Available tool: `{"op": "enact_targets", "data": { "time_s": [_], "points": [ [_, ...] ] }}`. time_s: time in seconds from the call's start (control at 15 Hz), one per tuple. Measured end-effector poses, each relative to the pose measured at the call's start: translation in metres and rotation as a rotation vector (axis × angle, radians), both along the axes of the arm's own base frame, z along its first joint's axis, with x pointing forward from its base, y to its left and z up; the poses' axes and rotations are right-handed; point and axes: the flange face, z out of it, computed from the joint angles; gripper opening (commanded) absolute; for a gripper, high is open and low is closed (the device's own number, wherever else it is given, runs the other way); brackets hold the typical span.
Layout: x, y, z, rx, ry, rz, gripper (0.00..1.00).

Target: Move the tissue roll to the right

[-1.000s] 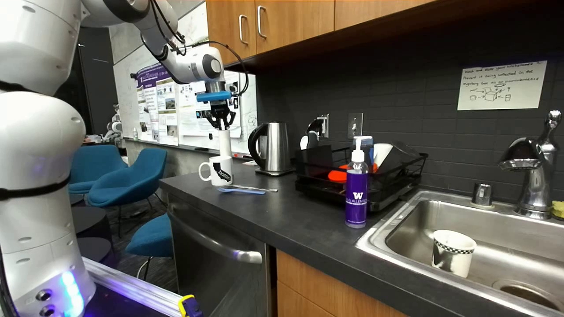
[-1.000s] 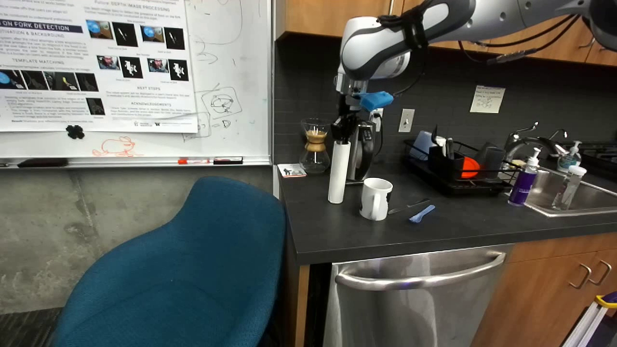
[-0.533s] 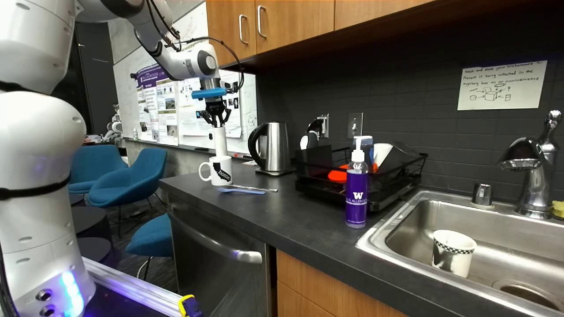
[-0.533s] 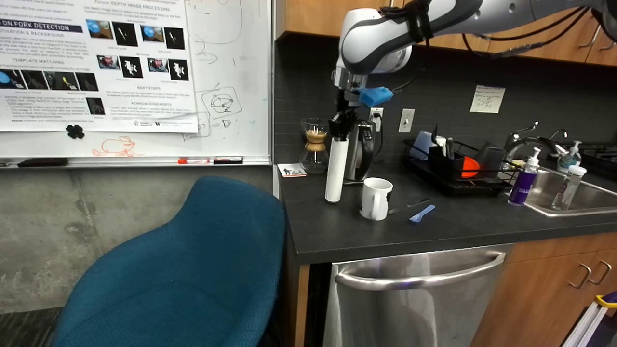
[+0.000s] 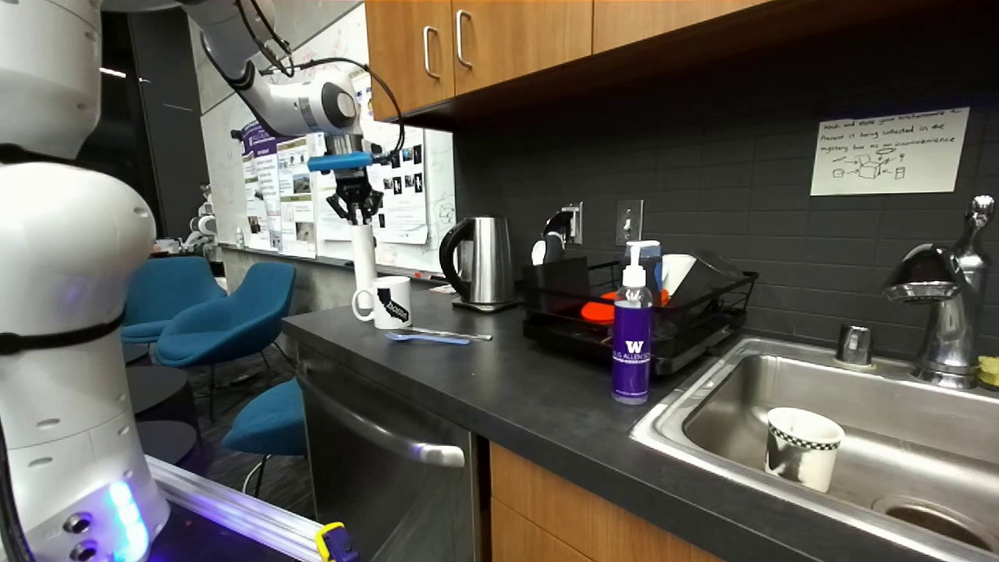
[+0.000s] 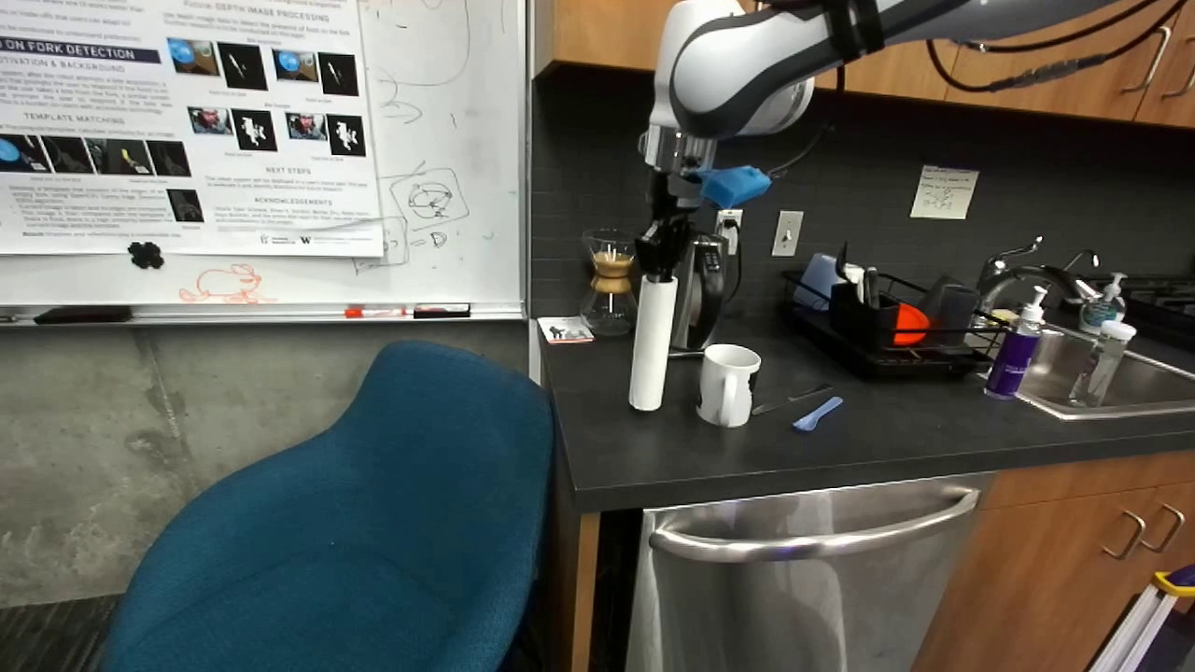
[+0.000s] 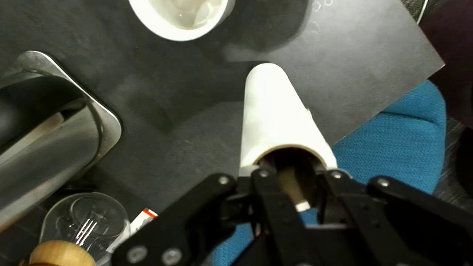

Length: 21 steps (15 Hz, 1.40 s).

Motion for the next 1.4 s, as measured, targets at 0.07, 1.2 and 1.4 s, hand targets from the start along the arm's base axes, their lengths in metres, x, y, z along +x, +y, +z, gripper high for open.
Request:
{"op": "enact_targets", "data": {
  "time_s": [0.07,1.2,1.4],
  "points": [
    [-0.01,0.006,0.002,-0.001,0.0,0.002,0.51],
    [-0.131,-0.038,0.022,0.022,0.009,-0.101,0.51],
    [-0.141,-0.074,0.025,0.027,0.016,-0.135,0.51]
  ]
}}
